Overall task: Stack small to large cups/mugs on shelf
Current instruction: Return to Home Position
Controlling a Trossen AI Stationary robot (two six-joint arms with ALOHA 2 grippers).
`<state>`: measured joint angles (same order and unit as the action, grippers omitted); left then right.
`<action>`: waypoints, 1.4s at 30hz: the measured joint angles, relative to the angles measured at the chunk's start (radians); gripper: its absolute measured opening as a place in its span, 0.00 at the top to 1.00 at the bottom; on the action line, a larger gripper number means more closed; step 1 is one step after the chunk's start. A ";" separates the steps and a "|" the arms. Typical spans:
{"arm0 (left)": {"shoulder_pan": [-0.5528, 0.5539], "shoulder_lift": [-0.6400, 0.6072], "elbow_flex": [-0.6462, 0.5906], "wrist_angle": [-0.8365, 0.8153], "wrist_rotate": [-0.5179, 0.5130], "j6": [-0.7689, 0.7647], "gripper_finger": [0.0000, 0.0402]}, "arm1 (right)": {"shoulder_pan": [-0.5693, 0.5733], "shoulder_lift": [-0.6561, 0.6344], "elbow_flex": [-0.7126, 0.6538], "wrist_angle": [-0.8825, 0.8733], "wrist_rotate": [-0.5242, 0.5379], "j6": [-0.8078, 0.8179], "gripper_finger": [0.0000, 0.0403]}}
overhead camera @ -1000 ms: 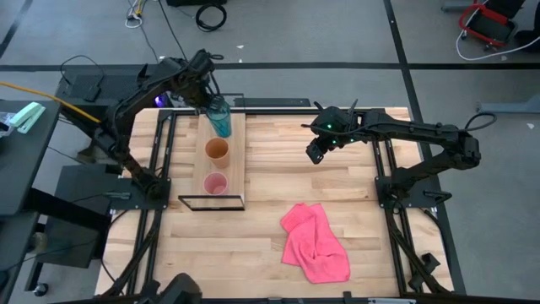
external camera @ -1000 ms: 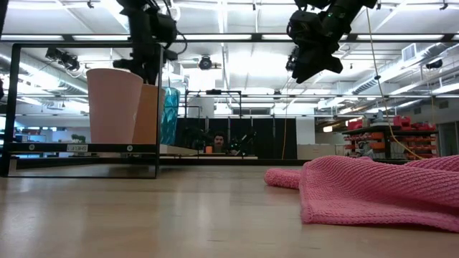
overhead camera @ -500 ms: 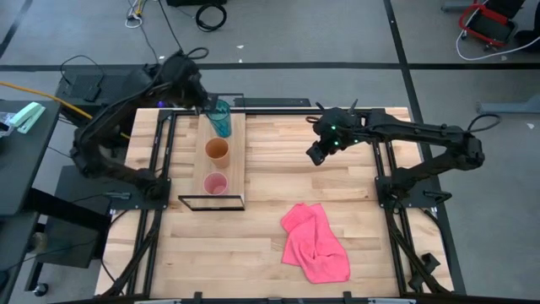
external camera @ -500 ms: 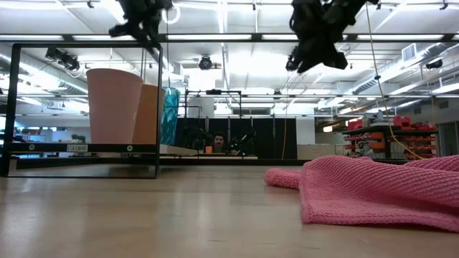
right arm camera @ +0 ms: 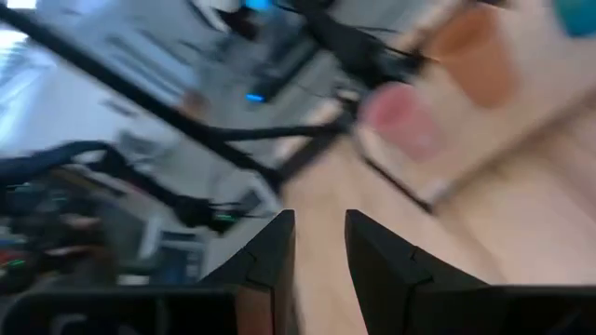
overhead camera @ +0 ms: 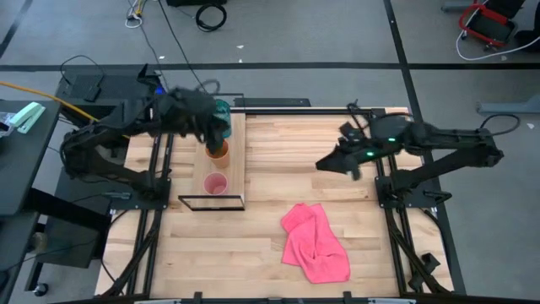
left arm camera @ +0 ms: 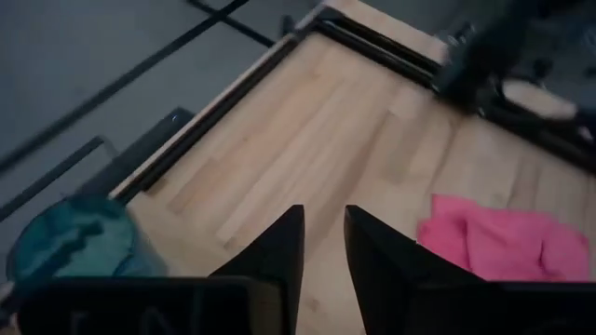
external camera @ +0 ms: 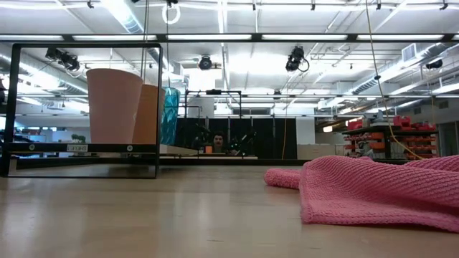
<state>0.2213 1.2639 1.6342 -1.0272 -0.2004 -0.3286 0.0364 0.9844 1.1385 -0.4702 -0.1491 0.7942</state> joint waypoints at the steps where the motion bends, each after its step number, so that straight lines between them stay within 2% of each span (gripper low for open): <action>1: -0.038 0.003 -0.005 0.007 -0.024 0.016 0.79 | 0.021 -0.019 0.000 0.022 0.008 0.005 0.74; 7: -0.239 0.003 -0.066 0.011 -0.252 -0.015 0.78 | 0.104 -0.113 0.000 0.050 0.018 0.037 0.74; 11: -0.352 0.003 -0.100 -0.048 -0.263 -0.072 0.77 | 0.179 -0.132 0.000 0.050 0.028 0.048 0.74; 15: -0.464 0.001 -0.155 -0.021 -0.287 -0.090 0.77 | 0.249 -0.131 0.000 0.062 0.122 -0.037 0.74; 18: -0.548 -0.008 -0.187 0.031 -0.352 -0.136 0.78 | 0.295 -0.131 0.000 0.123 0.182 -0.099 0.74; 26: -0.751 -0.079 -0.338 0.316 -0.567 -0.156 0.79 | 0.438 -0.143 -0.003 0.228 0.179 -0.245 0.74; 28: -0.781 -0.114 -0.374 0.380 -0.581 -0.128 0.78 | 0.464 -0.163 -0.029 0.280 0.178 -0.267 0.74; 31: -0.803 -0.178 -0.398 0.490 -0.587 -0.079 0.77 | 0.491 -0.220 -0.131 0.451 0.154 -0.294 0.74; 36: -0.810 -0.278 -0.439 0.681 -0.589 0.099 0.77 | 0.490 -0.350 -0.387 0.781 -0.008 -0.309 0.74; 39: -0.787 -0.332 -0.442 0.707 -0.585 0.169 0.78 | 0.474 -0.425 -0.470 0.830 -0.017 -0.275 0.74; 42: -0.741 -0.379 -0.442 0.699 -0.585 0.184 0.79 | 0.461 -0.473 -0.497 0.830 -0.029 -0.277 0.74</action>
<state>-0.5202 0.8853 1.1927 -0.3286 -0.7856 -0.1444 0.4975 0.5110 0.6419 0.3600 -0.1778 0.5174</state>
